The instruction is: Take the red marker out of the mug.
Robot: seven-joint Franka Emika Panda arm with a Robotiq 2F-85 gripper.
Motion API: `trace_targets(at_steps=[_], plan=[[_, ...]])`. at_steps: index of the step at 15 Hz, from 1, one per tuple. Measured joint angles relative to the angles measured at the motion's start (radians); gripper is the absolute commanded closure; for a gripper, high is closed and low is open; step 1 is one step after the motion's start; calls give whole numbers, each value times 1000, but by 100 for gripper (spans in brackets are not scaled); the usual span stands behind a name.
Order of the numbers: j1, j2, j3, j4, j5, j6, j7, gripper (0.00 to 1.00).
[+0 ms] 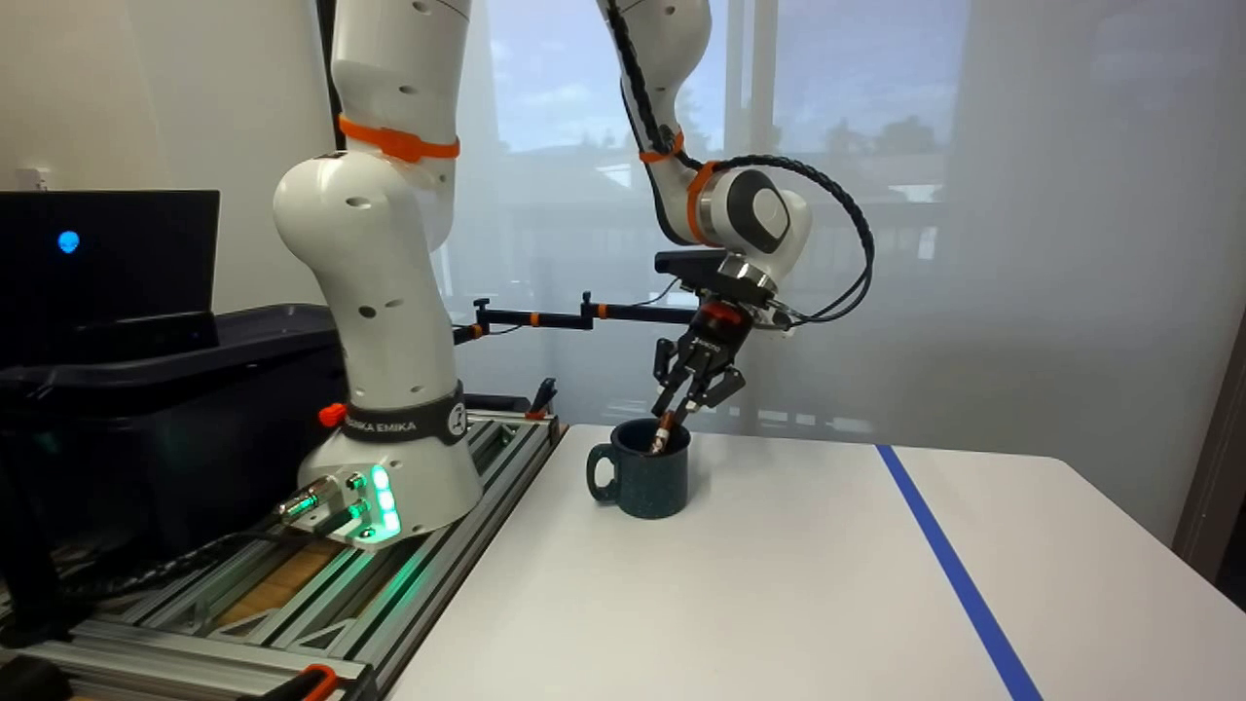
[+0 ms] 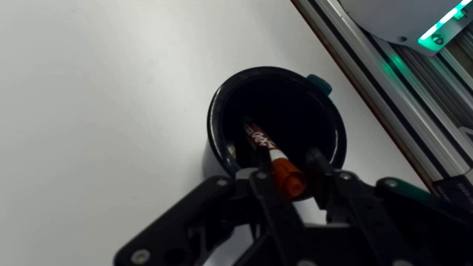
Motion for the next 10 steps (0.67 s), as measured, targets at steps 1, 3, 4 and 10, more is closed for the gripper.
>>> trace_targets(at_steps=[1,3,4,10], plan=[[1,3,1,4,0,0,4,68],[5,9,4,12,-2,0,20,66],[10,13,4,16,-4,0,30,70],[31,21,5,23,-22,-4,74,97]])
